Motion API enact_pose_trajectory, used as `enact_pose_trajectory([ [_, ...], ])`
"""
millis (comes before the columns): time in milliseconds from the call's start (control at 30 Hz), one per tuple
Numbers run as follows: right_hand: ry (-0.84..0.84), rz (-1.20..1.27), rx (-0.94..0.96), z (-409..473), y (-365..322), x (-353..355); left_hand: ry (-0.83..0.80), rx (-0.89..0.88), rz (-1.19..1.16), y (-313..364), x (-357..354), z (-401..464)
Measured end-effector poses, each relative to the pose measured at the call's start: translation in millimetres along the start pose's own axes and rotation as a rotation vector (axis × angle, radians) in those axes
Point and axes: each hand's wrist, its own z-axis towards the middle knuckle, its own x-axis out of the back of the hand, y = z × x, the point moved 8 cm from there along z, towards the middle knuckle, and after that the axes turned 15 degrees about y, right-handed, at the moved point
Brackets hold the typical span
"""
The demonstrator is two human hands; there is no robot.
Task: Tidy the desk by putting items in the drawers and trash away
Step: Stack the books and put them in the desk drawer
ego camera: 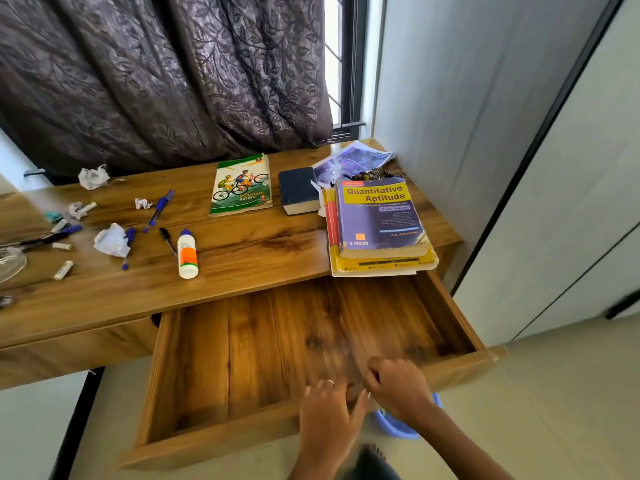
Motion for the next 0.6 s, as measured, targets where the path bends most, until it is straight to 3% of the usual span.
enact_pose_trajectory([
  [200, -0.182, 0.214, -0.152, 5, 30, -4, -0.048, 0.135, -0.059, -5, -8, 3],
  [267, -0.085, 0.332, -0.219, 16, 42, 18, -0.04, 0.208, -0.099, -4, -3, 15],
  [333, 0.132, 0.477, -0.298, 31, 57, 51, -0.013, 0.244, -0.112, -1, 4, 33],
  [467, 0.565, 0.637, -0.501, 63, 90, 116, 0.208, 0.377, -0.236, 1, 12, 83],
  [533, 0.633, 0.679, -0.579, 86, 105, 130, 0.348, 0.496, -0.404, -2, 18, 114],
  [600, 0.595, 0.769, -0.625, 114, 115, 130, 0.373, 0.626, -0.506, -4, 24, 148],
])
